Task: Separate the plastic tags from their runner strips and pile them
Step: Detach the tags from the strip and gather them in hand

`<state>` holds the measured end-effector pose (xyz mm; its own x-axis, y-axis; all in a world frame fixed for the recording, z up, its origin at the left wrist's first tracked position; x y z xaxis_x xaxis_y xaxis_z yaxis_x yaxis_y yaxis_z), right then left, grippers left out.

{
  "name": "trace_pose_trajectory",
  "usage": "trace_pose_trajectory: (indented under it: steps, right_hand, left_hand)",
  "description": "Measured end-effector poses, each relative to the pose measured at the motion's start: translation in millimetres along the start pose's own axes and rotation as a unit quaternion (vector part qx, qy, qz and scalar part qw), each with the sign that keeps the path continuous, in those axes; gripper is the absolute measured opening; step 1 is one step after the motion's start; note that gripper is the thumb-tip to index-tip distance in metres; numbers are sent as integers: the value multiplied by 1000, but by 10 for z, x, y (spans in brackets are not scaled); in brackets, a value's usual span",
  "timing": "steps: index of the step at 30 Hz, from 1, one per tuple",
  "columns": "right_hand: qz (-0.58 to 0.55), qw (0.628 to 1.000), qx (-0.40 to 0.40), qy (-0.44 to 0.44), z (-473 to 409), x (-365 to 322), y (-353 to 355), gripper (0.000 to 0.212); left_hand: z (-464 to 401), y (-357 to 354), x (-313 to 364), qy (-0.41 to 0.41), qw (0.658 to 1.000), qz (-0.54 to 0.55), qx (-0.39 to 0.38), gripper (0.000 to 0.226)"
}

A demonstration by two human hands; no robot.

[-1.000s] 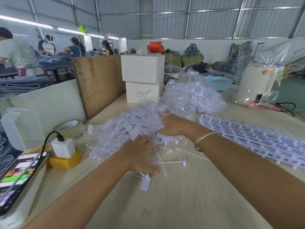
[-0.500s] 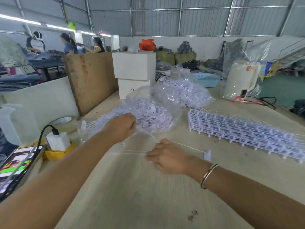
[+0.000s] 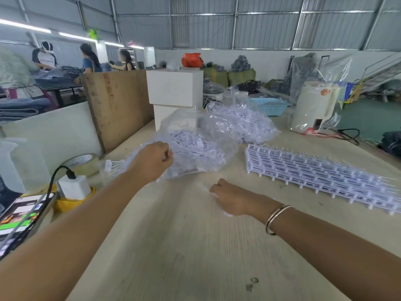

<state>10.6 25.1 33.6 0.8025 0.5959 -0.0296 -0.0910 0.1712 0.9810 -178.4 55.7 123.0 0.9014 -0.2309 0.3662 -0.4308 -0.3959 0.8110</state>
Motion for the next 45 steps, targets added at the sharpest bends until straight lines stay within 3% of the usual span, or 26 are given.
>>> trace_pose_trajectory:
  steps: [5,9,11,14,19,22,24,26,29,30,32,33,35,37,40,42,45]
  right_hand:
    - [24,999,25,-6,173,147,-49,27]
    - [92,992,74,-32,227,237,1,36]
    - [96,988,57,-106,246,411,55,44]
    - [15,987,-6,-161,225,574,34,39]
    - [16,994,-4,-111,144,411,-62,26]
    - [38,997,-35,-54,248,226,-91,22]
    - [38,998,-57,-9,356,62,47,16]
    - [14,1000,-6,25,447,-72,441,12]
    - [-57,983,172,40,499,-149,1255,26]
    - [-132,961,239,54,490,-163,1484,29]
    - [-310,883,331,119,390,-261,1771,35]
    - [-366,853,339,152,298,-364,1807,37]
    - [-383,849,309,189,-3,-590,1671,37]
    - [-304,886,279,211,-327,-709,1416,29]
    - [-12,961,208,181,-693,-527,1035,20]
    - [129,979,126,93,-837,-192,842,22]
    - [200,977,70,-35,-925,109,739,37]
  left_hand:
    - [-200,182,-57,46,996,61,53,16]
    - [-228,207,-3,38,996,66,54,21]
    - [-186,159,4,37,996,73,36,20]
    - [-97,89,65,26,998,55,-3,16]
    - [97,-71,173,-42,993,-12,-105,8]
    - [122,-52,196,-9,983,80,-166,21]
    - [53,82,209,24,974,180,-132,16]
    - [-37,216,175,59,964,247,-78,13]
    - [-69,267,98,114,929,349,-45,31]
    - [-57,256,63,131,911,389,-40,34]
    - [-35,235,-15,157,881,446,-28,38]
    - [-23,234,-54,169,868,467,-18,39]
    - [-17,254,-155,195,840,506,4,40]
    - [-17,290,-243,208,800,563,15,33]
    - [-48,400,-410,227,766,600,34,20]
    - [-52,478,-482,238,773,587,44,15]
    - [-50,541,-379,213,814,539,31,15]
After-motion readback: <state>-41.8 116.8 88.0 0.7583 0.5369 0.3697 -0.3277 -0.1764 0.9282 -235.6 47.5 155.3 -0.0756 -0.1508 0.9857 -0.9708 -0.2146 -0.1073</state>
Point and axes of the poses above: each hand's wrist, its own z-axis away from the middle knuckle, its own y-axis out of the back of the hand, x = y × z, the point moved 7 cm from there along -z, towards the middle knuckle, and after that the axes turned 7 degrees about y, right-handed, at the moved point
